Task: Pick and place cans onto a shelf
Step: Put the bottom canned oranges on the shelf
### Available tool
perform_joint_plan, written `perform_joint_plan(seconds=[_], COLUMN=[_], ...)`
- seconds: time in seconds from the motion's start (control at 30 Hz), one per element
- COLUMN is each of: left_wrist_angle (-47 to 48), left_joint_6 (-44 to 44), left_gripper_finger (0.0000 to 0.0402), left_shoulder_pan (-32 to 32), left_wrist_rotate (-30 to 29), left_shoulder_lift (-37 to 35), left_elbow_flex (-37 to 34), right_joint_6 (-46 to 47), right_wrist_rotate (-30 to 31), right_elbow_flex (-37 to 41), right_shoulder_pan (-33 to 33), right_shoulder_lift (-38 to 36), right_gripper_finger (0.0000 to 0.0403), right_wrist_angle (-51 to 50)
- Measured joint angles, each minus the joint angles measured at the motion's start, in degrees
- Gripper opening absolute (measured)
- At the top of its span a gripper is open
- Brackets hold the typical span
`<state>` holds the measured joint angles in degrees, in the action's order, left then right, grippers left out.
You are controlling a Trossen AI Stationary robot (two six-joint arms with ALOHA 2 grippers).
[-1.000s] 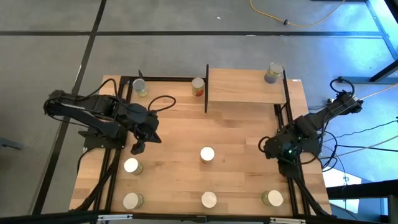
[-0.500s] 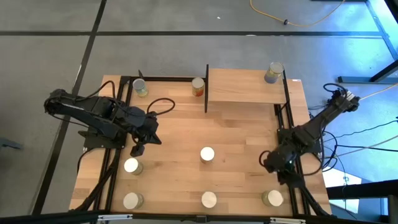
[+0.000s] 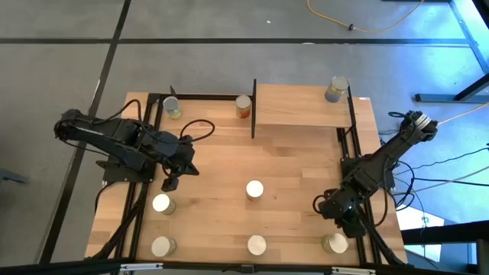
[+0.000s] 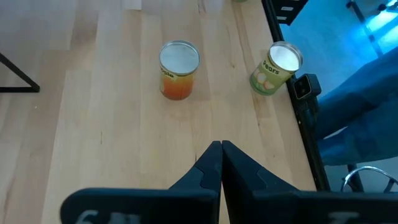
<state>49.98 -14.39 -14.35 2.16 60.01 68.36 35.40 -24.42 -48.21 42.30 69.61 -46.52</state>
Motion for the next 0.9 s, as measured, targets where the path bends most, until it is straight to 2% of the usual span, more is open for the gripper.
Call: perform_joint_plan(seconds=[0.27,0.6,0.9], left_wrist_angle=[0.0,0.0,0.0], left_joint_6=[0.0,0.0,0.0], left_gripper_finger=[0.0000,0.0000,0.0000], left_shoulder_pan=[0.0,0.0,0.0], left_wrist_rotate=[0.0,0.0,0.0], left_shoulder_lift=[0.0,0.0,0.0], left_elbow_flex=[0.0,0.0,0.0], right_joint_6=[-2.1,-1.1,-1.1], right_wrist_rotate=[-1.1,-0.6,2.9], right_elbow_flex=[0.0,0.0,0.0], right_shoulder_pan=[1.1,2.8,3.4], right_shoulder_lift=[3.8,4.2,4.6], right_gripper_finger=[0.0071,0.0071,0.0071], right_wrist_angle=[2.0,4.6,4.6])
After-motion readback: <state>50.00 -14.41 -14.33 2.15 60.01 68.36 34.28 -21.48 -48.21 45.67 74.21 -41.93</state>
